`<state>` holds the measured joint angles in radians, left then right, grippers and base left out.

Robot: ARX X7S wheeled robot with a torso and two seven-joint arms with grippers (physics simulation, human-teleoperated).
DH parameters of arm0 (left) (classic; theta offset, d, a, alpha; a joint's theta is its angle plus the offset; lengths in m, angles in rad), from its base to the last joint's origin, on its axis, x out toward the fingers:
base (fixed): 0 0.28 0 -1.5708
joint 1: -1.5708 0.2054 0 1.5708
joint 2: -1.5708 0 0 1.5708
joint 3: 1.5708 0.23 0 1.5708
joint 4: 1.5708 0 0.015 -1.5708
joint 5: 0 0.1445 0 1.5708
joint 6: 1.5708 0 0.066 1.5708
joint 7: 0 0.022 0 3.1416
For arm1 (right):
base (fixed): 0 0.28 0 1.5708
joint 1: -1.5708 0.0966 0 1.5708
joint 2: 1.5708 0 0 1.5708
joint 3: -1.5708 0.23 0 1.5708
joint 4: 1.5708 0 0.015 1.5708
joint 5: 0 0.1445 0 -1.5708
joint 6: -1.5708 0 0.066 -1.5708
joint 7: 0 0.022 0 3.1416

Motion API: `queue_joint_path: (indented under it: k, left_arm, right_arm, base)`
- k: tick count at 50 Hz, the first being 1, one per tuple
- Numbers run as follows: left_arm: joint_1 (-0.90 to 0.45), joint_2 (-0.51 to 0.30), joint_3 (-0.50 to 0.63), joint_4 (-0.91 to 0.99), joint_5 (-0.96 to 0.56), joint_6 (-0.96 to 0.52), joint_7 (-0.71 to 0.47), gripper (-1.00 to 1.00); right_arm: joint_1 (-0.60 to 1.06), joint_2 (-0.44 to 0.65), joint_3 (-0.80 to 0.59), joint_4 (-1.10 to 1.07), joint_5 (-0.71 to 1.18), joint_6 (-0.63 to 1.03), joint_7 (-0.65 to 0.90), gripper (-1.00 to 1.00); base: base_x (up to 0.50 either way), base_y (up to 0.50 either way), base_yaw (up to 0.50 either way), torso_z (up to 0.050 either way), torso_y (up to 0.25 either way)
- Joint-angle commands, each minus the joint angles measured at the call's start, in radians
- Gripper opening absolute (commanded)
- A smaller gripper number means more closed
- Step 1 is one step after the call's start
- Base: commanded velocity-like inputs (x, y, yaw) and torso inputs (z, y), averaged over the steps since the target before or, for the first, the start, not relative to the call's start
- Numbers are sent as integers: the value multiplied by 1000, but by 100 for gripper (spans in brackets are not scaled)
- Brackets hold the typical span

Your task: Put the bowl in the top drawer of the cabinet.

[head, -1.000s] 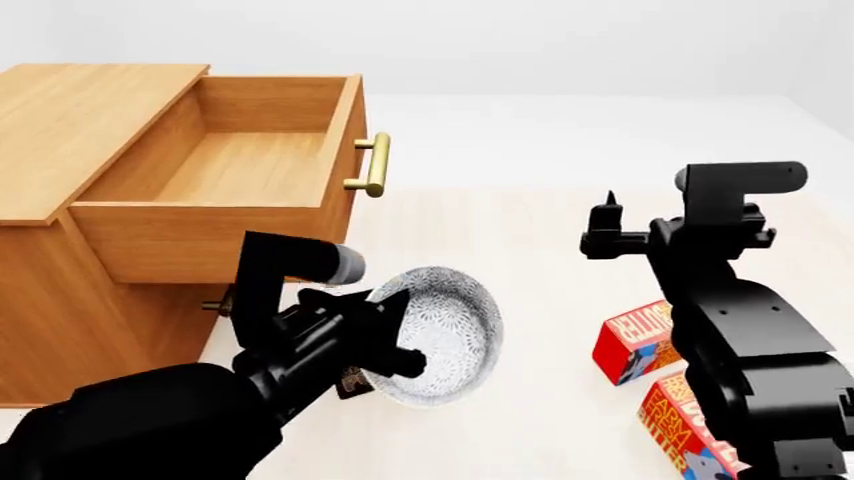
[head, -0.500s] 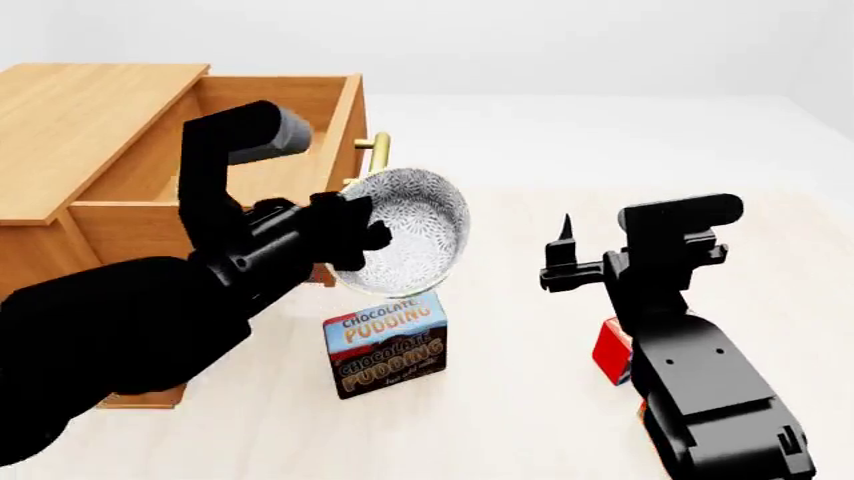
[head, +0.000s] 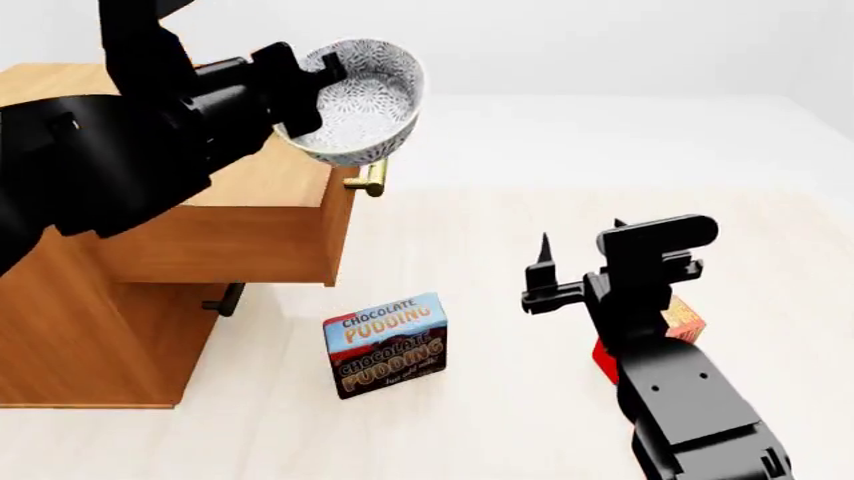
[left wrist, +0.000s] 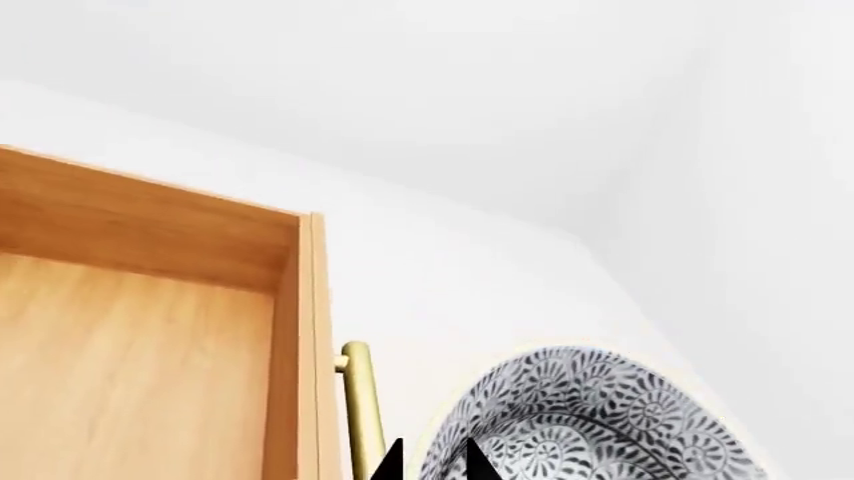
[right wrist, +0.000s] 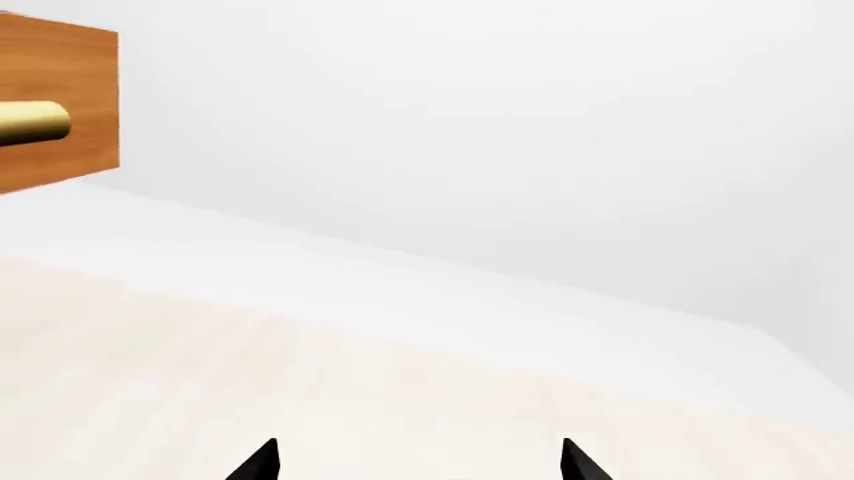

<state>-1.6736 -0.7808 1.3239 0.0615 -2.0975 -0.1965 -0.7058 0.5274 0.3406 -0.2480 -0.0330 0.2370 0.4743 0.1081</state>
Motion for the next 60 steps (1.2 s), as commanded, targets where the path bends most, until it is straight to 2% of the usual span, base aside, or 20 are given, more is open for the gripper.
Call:
queue_joint_path:
  k: [1, 14, 25, 46, 53, 60]
  left_arm:
    - [-104, 37, -14, -123, -7, -48, -41, -100]
    - [-90, 127, 47, -386, 66, -57, 6, -100]
    - [-48, 209, 86, -644, 88, -54, 58, -100]
    - [-7, 309, 96, -910, 97, -17, 93, -100]
    - [-11, 390, 120, -1069, 107, -52, 151, -100]
    - [-18, 525, 158, -1333, 126, -117, 261, -100]
  right_arm:
    - [-33, 8, 5, -39, 17, -9, -5, 100]
    - [-62, -5, 35, -8, 56, -70, -23, 100]
    - [-85, 6, 39, -64, 72, -52, -17, 100]
    - [-113, 21, 51, -69, 84, -70, -17, 100]
    - [-114, 20, 54, -60, 86, -75, -15, 100]
    - [-115, 23, 57, -54, 89, -79, -15, 100]
  base:
    - [0, 0, 0, 0, 0]
    - [0, 0, 0, 0, 1]
    - [0, 0, 0, 0, 0]
    - [0, 0, 0, 0, 0]
    - [0, 0, 0, 0, 1]
    - [0, 0, 0, 0, 0]
